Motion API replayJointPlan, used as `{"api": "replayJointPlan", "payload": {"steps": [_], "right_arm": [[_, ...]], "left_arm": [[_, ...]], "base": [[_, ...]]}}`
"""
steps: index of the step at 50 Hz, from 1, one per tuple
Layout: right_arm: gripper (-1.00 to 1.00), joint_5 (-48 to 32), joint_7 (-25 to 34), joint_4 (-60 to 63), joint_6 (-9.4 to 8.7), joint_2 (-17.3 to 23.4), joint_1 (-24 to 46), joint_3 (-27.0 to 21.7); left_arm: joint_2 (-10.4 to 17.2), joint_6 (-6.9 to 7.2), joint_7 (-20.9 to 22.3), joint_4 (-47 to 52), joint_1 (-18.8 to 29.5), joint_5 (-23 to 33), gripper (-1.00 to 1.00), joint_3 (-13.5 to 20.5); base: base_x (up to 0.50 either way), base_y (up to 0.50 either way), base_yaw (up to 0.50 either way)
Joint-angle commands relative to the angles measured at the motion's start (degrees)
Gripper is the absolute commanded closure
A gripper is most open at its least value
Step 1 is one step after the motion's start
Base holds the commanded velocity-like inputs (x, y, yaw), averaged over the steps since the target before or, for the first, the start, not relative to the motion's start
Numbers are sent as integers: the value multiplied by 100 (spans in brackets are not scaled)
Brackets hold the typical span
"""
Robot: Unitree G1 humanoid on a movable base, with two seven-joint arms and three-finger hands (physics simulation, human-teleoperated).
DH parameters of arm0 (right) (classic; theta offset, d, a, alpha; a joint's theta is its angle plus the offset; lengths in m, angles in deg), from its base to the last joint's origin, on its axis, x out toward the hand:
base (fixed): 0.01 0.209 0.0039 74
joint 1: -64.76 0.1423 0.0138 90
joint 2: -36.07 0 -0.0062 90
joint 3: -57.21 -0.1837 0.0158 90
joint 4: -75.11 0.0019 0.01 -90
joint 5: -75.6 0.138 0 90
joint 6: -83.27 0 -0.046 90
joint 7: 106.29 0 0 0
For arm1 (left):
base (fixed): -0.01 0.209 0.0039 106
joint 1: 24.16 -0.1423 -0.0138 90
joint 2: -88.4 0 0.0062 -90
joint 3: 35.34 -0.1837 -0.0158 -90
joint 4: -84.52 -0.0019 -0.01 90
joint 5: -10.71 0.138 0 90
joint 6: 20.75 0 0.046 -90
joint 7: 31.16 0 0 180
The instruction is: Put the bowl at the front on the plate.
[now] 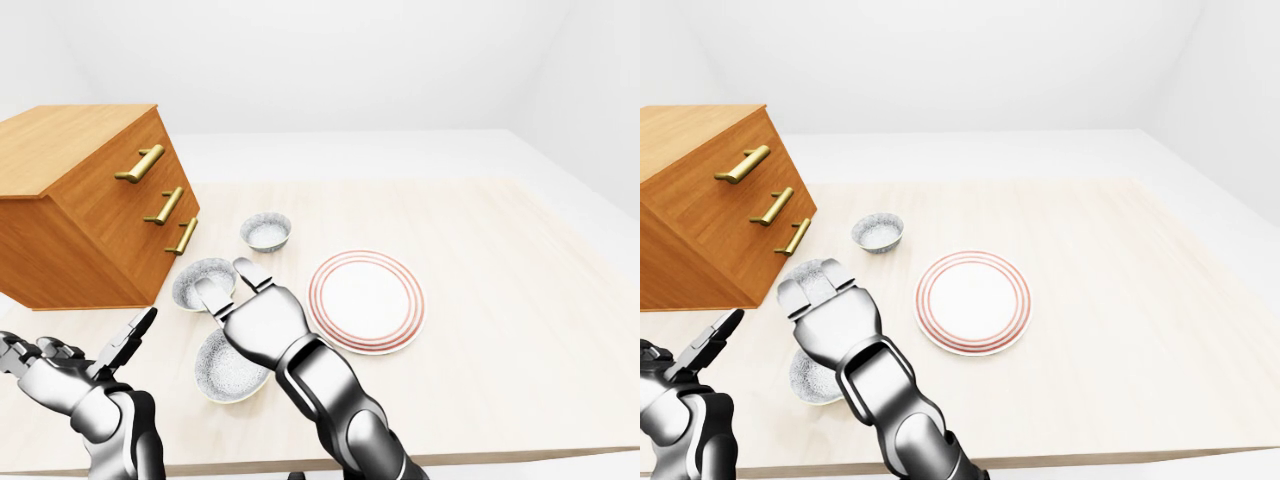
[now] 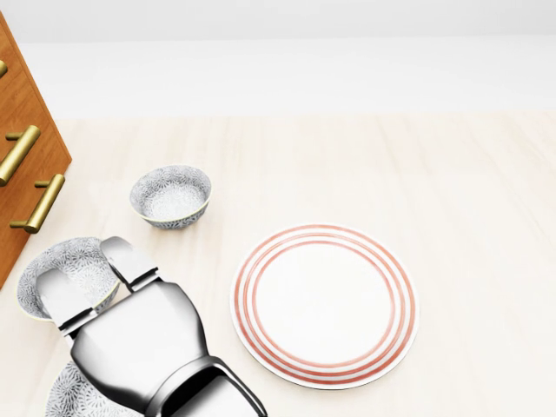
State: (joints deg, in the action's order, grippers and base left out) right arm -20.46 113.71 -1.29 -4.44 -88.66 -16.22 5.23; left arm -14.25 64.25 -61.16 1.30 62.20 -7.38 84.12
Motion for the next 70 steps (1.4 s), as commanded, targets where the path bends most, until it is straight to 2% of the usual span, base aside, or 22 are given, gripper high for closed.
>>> {"api": "replayJointPlan", "payload": {"steps": [1, 11, 12, 13, 14, 20, 26, 29, 33, 45, 47, 50, 61, 70], "right_arm": [[-100, 16, 0, 3, 1, 22, -17, -2], [-100, 18, 0, 50, 42, 24, -48, 72], [-100, -98, 0, 115, -20, 11, -113, 165], [-100, 53, 0, 136, 84, 39, -122, 199], [-100, 18, 0, 165, 10, 8, -198, 292], [-100, 76, 0, 268, -111, -84, -232, 532], [-100, 120, 0, 177, -142, -127, -186, 551], [-100, 92, 0, 209, -293, -127, -257, 611], [-100, 26, 0, 370, -406, -127, -321, 746], [-100, 270, 0, 155, -581, 17, -484, 887], [-100, 246, 0, 221, -645, 1, -508, 953], [-100, 283, 0, 235, -729, 102, -632, 1030], [-100, 467, 0, 258, -729, 207, -755, 1241], [-100, 748, 0, 4, -729, 404, -884, 1197]], "left_arm": [[4, 0, 0, -15, 4, -1, -100, -5], [7, 0, 0, -16, 3, -4, -100, -8], [7, 0, 0, -16, 3, -6, -100, -8], [7, 0, 0, -16, 3, -5, -100, -9], [8, 0, 0, -14, 1, -4, -100, -9], [7, 0, 0, -17, 3, -5, -100, -8], [3, 0, 0, 47, -17, 15, -100, -2], [3, 0, 0, 1, 9, 41, -100, -9], [14, 0, 0, -100, 42, 51, -100, -27], [14, 0, 0, -74, 29, 46, -100, -19], [-7, 0, 0, 186, -77, 12, -100, 0], [-13, 0, 0, 54, -19, 36, -100, 10], [-26, 0, 0, 142, -41, 41, -100, 33], [-12, 0, 0, -47, 17, 53, -100, 6]], "base": [[0, 0, 0], [0, 0, 0], [0, 0, 0], [0, 0, 0], [0, 0, 0], [0, 0, 0], [0, 0, 0], [0, 0, 0], [0, 0, 0], [0, 0, 0], [0, 0, 0], [0, 0, 0], [0, 0, 0], [0, 0, 0]]}}
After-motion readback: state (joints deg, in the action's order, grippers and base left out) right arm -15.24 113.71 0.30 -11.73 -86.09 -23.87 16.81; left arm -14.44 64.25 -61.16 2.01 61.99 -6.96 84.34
